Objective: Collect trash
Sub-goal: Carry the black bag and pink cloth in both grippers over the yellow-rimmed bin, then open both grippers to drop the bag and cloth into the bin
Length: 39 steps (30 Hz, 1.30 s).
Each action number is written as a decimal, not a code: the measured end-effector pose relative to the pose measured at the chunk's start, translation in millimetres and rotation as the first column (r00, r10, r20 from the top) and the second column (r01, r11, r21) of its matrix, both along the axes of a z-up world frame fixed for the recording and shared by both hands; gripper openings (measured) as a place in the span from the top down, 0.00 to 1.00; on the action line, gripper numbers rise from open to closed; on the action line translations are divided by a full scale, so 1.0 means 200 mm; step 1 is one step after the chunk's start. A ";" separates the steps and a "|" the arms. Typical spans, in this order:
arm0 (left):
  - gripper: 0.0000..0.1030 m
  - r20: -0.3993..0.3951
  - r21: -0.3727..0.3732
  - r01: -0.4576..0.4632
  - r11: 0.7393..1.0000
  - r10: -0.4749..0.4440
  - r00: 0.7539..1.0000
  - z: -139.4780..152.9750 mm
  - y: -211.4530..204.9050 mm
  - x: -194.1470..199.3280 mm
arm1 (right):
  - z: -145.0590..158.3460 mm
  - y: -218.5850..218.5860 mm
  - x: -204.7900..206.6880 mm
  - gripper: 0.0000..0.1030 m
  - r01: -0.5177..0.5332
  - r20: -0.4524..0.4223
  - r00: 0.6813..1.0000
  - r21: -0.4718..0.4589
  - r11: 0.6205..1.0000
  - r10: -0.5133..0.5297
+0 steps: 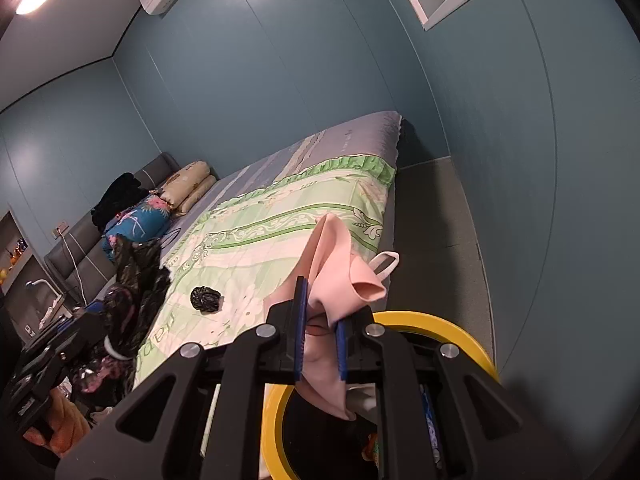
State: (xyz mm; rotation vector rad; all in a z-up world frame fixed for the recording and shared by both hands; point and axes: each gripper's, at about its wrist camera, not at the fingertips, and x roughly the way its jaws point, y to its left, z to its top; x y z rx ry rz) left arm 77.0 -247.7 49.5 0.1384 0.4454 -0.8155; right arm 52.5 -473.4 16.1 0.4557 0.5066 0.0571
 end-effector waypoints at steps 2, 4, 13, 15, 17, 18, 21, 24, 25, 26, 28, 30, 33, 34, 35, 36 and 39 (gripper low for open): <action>0.83 -0.007 -0.003 0.001 1.000 -0.001 1.000 -0.01 0.00 0.01 | 0.00 0.00 -0.01 0.89 0.001 0.003 1.000 0.000 1.000 -0.001; 0.83 -0.010 -0.004 -0.001 1.000 0.001 1.000 -0.01 -0.01 0.02 | -0.01 -0.01 -0.01 0.89 0.003 0.004 1.000 0.002 1.000 -0.003; 0.83 -0.037 -0.014 0.001 1.000 -0.001 0.999 -0.05 -0.03 0.07 | -0.01 -0.01 -0.02 0.89 0.008 0.008 1.000 -0.002 1.000 -0.008; 0.83 -0.040 -0.015 0.002 1.000 -0.002 0.999 -0.06 -0.04 0.08 | -0.01 0.00 -0.03 0.89 0.007 0.008 1.000 -0.004 1.000 -0.007; 0.83 -0.044 -0.015 0.005 1.000 -0.006 0.999 -0.07 -0.05 0.08 | -0.01 0.01 -0.03 0.89 0.009 0.005 1.000 -0.012 1.000 -0.009; 0.83 -0.046 -0.014 0.005 1.000 -0.005 0.999 -0.07 -0.05 0.09 | -0.02 0.01 -0.03 0.89 0.012 0.003 1.000 -0.016 1.000 -0.012; 0.83 -0.057 -0.012 0.008 1.000 -0.009 0.998 -0.09 -0.07 0.10 | -0.03 0.02 -0.02 0.89 0.012 -0.005 1.000 -0.020 1.000 -0.012; 0.83 -0.068 -0.005 0.008 1.000 -0.009 0.998 -0.12 -0.09 0.12 | -0.04 0.02 0.00 0.89 0.024 -0.018 1.000 -0.029 0.999 -0.025; 0.83 -0.073 -0.001 0.005 1.000 -0.005 0.997 -0.13 -0.10 0.13 | -0.05 0.02 0.01 0.89 0.024 -0.022 0.999 -0.026 0.999 -0.025; 0.83 -0.081 0.003 0.002 1.000 -0.002 0.997 -0.14 -0.11 0.14 | -0.06 0.02 0.02 0.89 0.022 -0.029 0.999 -0.020 1.000 -0.023; 0.83 -0.102 0.009 0.000 1.000 0.001 0.995 -0.17 -0.12 0.17 | -0.08 0.02 0.03 0.89 0.025 -0.040 0.999 -0.015 1.000 -0.025; 0.83 -0.129 0.014 0.002 1.000 0.000 0.992 -0.20 -0.14 0.19 | -0.10 0.02 0.05 0.89 0.026 -0.054 0.998 -0.010 1.000 -0.026; 0.83 -0.158 0.024 0.004 1.000 0.000 0.988 -0.25 -0.17 0.23 | -0.14 0.02 0.08 0.89 0.023 -0.078 0.997 0.004 1.000 -0.022; 0.83 -0.164 0.026 0.002 1.000 0.003 0.986 -0.27 -0.18 0.24 | -0.16 0.02 0.09 0.89 0.024 -0.086 0.996 0.006 1.000 -0.023; 0.83 -0.173 0.024 0.004 1.000 0.000 0.985 -0.29 -0.19 0.25 | -0.17 0.01 0.09 0.89 0.024 -0.092 0.996 0.007 1.000 -0.024; 0.83 -0.180 0.027 0.005 1.000 0.000 0.984 -0.30 -0.19 0.26 | -0.19 0.01 0.10 0.89 0.024 -0.100 0.995 0.009 1.000 -0.023; 0.83 -0.206 0.031 0.020 0.999 -0.013 0.978 -0.34 -0.22 0.27 | -0.23 0.01 0.12 0.89 0.023 -0.117 0.993 0.022 0.999 -0.020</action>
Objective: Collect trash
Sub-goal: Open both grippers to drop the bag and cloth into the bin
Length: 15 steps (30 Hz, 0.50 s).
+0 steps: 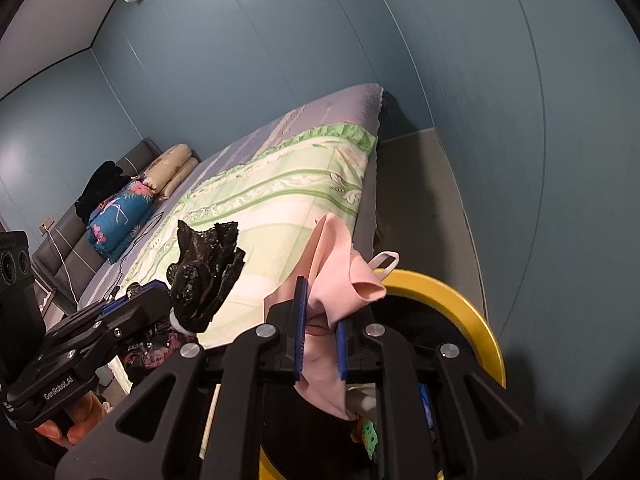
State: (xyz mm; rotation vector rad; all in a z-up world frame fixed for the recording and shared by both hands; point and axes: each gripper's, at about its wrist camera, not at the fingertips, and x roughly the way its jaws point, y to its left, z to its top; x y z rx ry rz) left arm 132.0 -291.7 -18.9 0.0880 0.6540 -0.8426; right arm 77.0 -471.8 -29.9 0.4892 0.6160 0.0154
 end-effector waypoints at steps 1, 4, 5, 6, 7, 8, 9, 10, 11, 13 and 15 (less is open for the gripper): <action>0.82 -0.008 0.002 0.002 1.000 -0.002 1.000 -0.01 -0.01 0.01 | -0.01 0.00 0.01 0.89 -0.001 -0.005 1.000 0.003 1.000 0.001; 0.82 -0.027 0.004 0.011 1.000 -0.011 1.000 -0.03 -0.03 0.03 | -0.05 0.00 0.02 0.88 -0.003 -0.016 1.000 0.012 1.000 0.003; 0.82 -0.033 0.001 0.015 1.000 -0.015 0.999 -0.04 -0.03 0.04 | -0.05 0.00 0.02 0.88 -0.004 -0.019 1.000 0.016 1.000 0.004; 0.82 -0.039 -0.001 0.015 1.000 -0.015 0.999 -0.05 -0.03 0.04 | -0.06 0.00 0.03 0.88 -0.003 -0.025 1.000 0.018 1.000 0.003; 0.80 -0.045 -0.002 0.014 1.000 -0.014 0.999 -0.06 -0.03 0.05 | -0.07 -0.01 0.03 0.88 -0.002 -0.030 1.000 0.016 1.000 0.002; 0.79 -0.050 -0.003 0.014 1.000 -0.014 0.999 -0.06 -0.03 0.06 | -0.08 -0.01 0.05 0.88 0.001 -0.034 0.999 0.012 1.000 -0.001; 0.79 -0.054 -0.003 0.013 1.000 -0.013 0.998 -0.07 -0.03 0.06 | -0.08 -0.01 0.05 0.88 0.005 -0.038 0.999 0.010 1.000 -0.004; 0.79 -0.059 -0.003 0.012 1.000 -0.012 0.998 -0.07 -0.03 0.06 | -0.09 -0.02 0.05 0.88 0.006 -0.040 0.999 0.013 1.000 -0.006; 0.79 -0.062 -0.003 0.014 1.000 -0.014 0.998 -0.08 -0.03 0.07 | -0.10 -0.02 0.06 0.88 0.005 -0.042 0.999 0.017 1.000 -0.004; 0.73 -0.066 -0.005 0.012 1.000 -0.012 0.998 -0.09 -0.03 0.07 | -0.11 -0.02 0.06 0.88 0.009 -0.047 0.999 0.011 1.000 -0.009; 0.67 -0.066 -0.009 0.007 1.000 -0.008 0.998 -0.09 -0.03 0.06 | -0.11 -0.03 0.06 0.88 0.014 -0.051 0.999 0.011 1.000 -0.013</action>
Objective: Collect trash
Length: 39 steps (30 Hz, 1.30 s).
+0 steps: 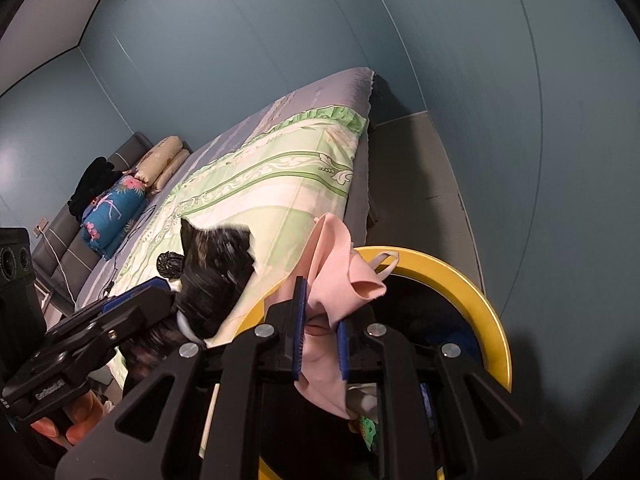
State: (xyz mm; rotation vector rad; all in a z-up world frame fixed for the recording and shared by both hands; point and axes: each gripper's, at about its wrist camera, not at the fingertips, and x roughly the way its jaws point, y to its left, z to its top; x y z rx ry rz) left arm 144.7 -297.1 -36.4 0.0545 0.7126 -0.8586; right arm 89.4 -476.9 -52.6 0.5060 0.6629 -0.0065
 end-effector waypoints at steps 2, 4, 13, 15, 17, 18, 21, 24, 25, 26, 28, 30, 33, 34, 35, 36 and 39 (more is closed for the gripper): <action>0.61 -0.001 -0.005 -0.003 1.000 0.003 1.000 0.00 0.01 0.00 | -0.01 -0.01 0.00 0.87 0.008 -0.005 1.000 0.000 1.000 -0.008; 0.55 -0.004 -0.016 -0.011 1.000 0.011 1.000 0.00 0.02 0.00 | -0.02 -0.01 -0.01 0.87 0.017 -0.008 1.000 0.004 1.000 -0.017; 0.46 -0.019 -0.037 -0.072 0.997 0.071 0.997 0.02 0.10 0.05 | -0.02 -0.06 -0.03 0.66 0.044 -0.004 0.999 0.017 0.999 -0.044; 0.46 -0.017 -0.035 -0.084 0.996 0.083 0.996 0.02 0.12 0.05 | -0.01 -0.06 -0.03 0.66 0.047 -0.003 0.999 0.017 0.999 -0.047; 0.46 -0.015 -0.036 -0.092 0.995 0.092 0.996 0.03 0.14 0.06 | -0.01 -0.06 -0.04 0.66 0.051 -0.003 0.999 0.011 0.999 -0.051; 0.46 -0.012 -0.036 -0.099 0.994 0.099 0.995 0.03 0.16 0.06 | 0.00 -0.06 -0.04 0.66 0.054 -0.004 0.999 0.006 0.999 -0.054; 0.46 -0.008 -0.038 -0.116 0.992 0.116 0.993 0.05 0.21 0.06 | 0.02 -0.05 -0.05 0.65 0.067 -0.001 0.998 -0.010 0.998 -0.067; 0.46 0.008 -0.041 -0.138 0.990 0.139 0.990 0.07 0.26 0.06 | 0.04 -0.04 -0.07 0.64 0.086 0.001 0.996 -0.033 0.996 -0.086; 0.46 0.011 -0.041 -0.147 0.988 0.147 0.989 0.08 0.28 0.07 | 0.04 -0.04 -0.07 0.61 0.088 0.002 0.996 -0.033 0.996 -0.088; 0.43 0.015 -0.042 -0.157 0.987 0.158 0.987 0.10 0.30 0.07 | 0.05 -0.04 -0.07 0.57 0.086 0.005 0.996 -0.029 0.996 -0.086; 0.42 0.024 -0.048 -0.180 0.983 0.181 0.983 0.12 0.35 0.07 | 0.06 -0.02 -0.07 0.55 0.082 0.010 0.997 -0.028 0.996 -0.081; 0.42 0.030 -0.053 -0.194 0.980 0.196 0.980 0.13 0.39 0.07 | 0.08 -0.01 -0.07 0.46 0.077 0.018 0.997 -0.032 0.997 -0.076; 0.40 0.044 -0.055 -0.215 0.975 0.217 0.975 0.15 0.43 0.07 | 0.10 0.02 -0.05 0.43 0.073 0.024 0.997 -0.051 0.996 -0.072; 0.38 0.048 -0.056 -0.224 0.973 0.227 0.973 0.16 0.45 0.07 | 0.11 0.04 -0.05 0.43 0.076 0.026 0.997 -0.063 0.995 -0.074; 0.37 0.050 -0.058 -0.231 0.971 0.234 0.971 0.16 0.46 0.06 | 0.12 0.05 -0.04 0.41 0.079 0.027 0.997 -0.074 0.994 -0.077; 0.37 0.053 -0.059 -0.236 0.970 0.239 0.970 0.16 0.49 0.06 | 0.13 0.06 -0.03 0.39 0.081 0.029 0.996 -0.081 0.993 -0.079; 0.31 0.065 -0.060 -0.266 0.962 0.270 0.961 0.17 0.55 0.06 | 0.15 0.09 -0.01 0.28 0.085 0.032 0.996 -0.092 0.992 -0.082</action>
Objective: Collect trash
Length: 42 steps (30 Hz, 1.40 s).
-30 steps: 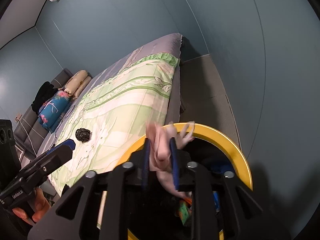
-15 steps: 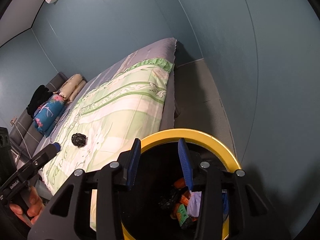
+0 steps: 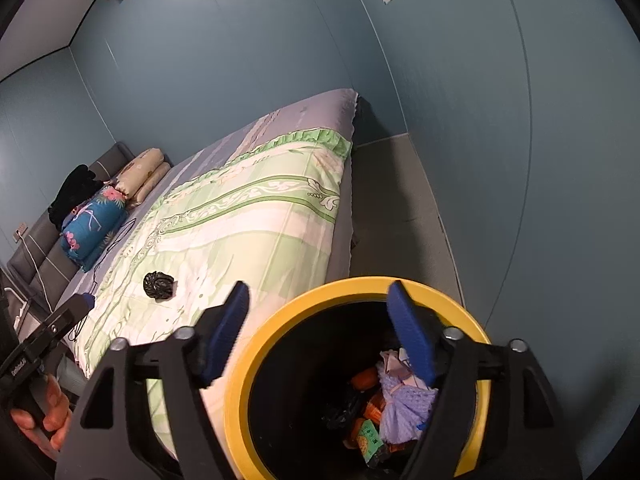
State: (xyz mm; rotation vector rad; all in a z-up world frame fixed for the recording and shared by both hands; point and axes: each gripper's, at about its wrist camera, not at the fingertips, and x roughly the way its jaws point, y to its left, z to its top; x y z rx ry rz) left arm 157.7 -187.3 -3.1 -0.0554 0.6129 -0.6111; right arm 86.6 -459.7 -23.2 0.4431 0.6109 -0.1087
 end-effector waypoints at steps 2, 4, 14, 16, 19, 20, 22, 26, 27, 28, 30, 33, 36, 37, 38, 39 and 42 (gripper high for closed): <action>0.28 -0.004 -0.011 -0.019 1.000 0.019 1.000 0.00 0.05 0.01 | 0.01 0.02 0.01 0.22 0.005 0.003 1.000 -0.020 1.000 -0.005; 0.27 -0.005 -0.018 -0.039 0.999 0.039 0.999 0.00 0.10 0.01 | 0.03 0.05 0.01 0.18 0.010 0.004 1.000 -0.050 0.999 -0.010; 0.09 0.072 -0.031 -0.150 0.988 0.152 0.986 0.05 0.32 -0.02 | 0.12 0.25 0.01 0.08 0.061 0.048 0.998 -0.270 0.961 -0.050; 0.08 0.086 -0.039 -0.175 0.984 0.178 0.980 0.06 0.37 -0.03 | 0.13 0.29 0.01 0.08 0.063 0.058 0.997 -0.298 0.952 -0.048; 0.08 0.090 -0.058 -0.205 0.977 0.210 0.974 0.07 0.46 -0.04 | 0.15 0.35 0.01 0.08 0.057 0.092 0.995 -0.321 0.945 -0.029; 0.08 0.093 -0.059 -0.218 0.974 0.222 0.971 0.08 0.48 -0.04 | 0.16 0.38 0.01 0.08 0.055 0.101 0.995 -0.331 0.942 -0.023; 0.08 0.102 -0.061 -0.236 0.970 0.241 0.965 0.08 0.53 -0.05 | 0.18 0.43 0.01 0.08 0.037 0.118 0.993 -0.346 0.938 0.004; 0.08 0.118 -0.059 -0.281 0.958 0.286 0.951 0.10 0.63 -0.07 | 0.22 0.54 0.03 0.08 0.013 0.145 0.988 -0.364 0.931 0.044; 0.08 0.122 -0.059 -0.292 0.954 0.298 0.947 0.10 0.66 -0.07 | 0.22 0.56 0.03 0.08 0.006 0.145 0.988 -0.370 0.929 0.052; 0.08 0.124 -0.060 -0.302 0.951 0.307 0.943 0.11 0.68 -0.08 | 0.23 0.59 0.03 0.08 0.001 0.145 0.988 -0.377 0.926 0.058; 0.08 0.126 -0.058 -0.338 0.939 0.343 0.931 0.12 0.72 -0.09 | 0.25 0.64 0.04 0.08 -0.009 0.152 0.986 -0.375 0.927 0.071; 0.08 0.132 -0.066 -0.364 0.929 0.370 0.920 0.13 0.78 -0.12 | 0.26 0.70 0.05 0.08 -0.025 0.157 0.984 -0.362 0.932 0.088; 0.08 0.159 -0.069 -0.412 0.909 0.417 0.895 0.14 0.84 -0.16 | 0.28 0.75 0.05 0.08 -0.027 0.155 0.984 -0.370 0.929 0.090; 0.08 0.163 -0.069 -0.417 0.906 0.423 0.891 0.15 0.86 -0.18 | 0.28 0.77 0.05 0.08 -0.027 0.157 0.983 -0.371 0.928 0.091; 0.08 0.164 -0.072 -0.421 0.904 0.427 0.889 0.15 0.87 -0.19 | 0.29 0.79 0.05 0.08 -0.029 0.158 0.983 -0.371 0.928 0.094; 0.08 0.165 -0.077 -0.426 0.902 0.432 0.886 0.16 0.89 -0.20 | 0.29 0.81 0.05 0.08 -0.032 0.159 0.982 -0.371 0.928 0.097; 0.08 0.181 -0.081 -0.444 0.893 0.451 0.874 0.17 0.93 -0.24 | 0.31 0.89 0.03 0.08 -0.031 0.169 0.980 -0.384 0.923 0.103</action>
